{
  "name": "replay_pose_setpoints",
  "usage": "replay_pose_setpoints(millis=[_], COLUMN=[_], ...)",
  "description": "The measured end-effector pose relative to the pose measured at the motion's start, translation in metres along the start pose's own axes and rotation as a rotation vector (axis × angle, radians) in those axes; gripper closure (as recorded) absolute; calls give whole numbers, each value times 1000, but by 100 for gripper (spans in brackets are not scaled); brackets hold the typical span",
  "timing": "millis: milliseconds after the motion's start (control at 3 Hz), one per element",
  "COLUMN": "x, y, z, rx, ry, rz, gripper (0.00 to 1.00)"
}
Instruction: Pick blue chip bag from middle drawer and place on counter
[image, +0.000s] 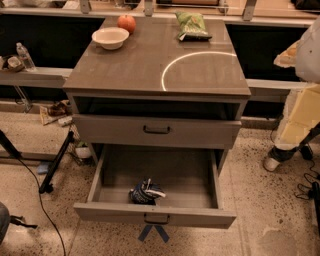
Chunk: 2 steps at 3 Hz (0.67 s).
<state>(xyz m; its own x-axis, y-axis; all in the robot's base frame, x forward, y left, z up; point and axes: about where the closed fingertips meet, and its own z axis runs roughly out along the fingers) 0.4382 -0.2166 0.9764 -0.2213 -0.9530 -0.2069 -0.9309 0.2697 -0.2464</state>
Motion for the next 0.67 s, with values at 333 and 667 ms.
replay_pose_setpoints(millis=[333, 667], x=[-1, -4], y=[0, 8], z=[0, 38], rx=[3, -41], ry=[-9, -72], rz=[10, 133], gripper=[0, 0])
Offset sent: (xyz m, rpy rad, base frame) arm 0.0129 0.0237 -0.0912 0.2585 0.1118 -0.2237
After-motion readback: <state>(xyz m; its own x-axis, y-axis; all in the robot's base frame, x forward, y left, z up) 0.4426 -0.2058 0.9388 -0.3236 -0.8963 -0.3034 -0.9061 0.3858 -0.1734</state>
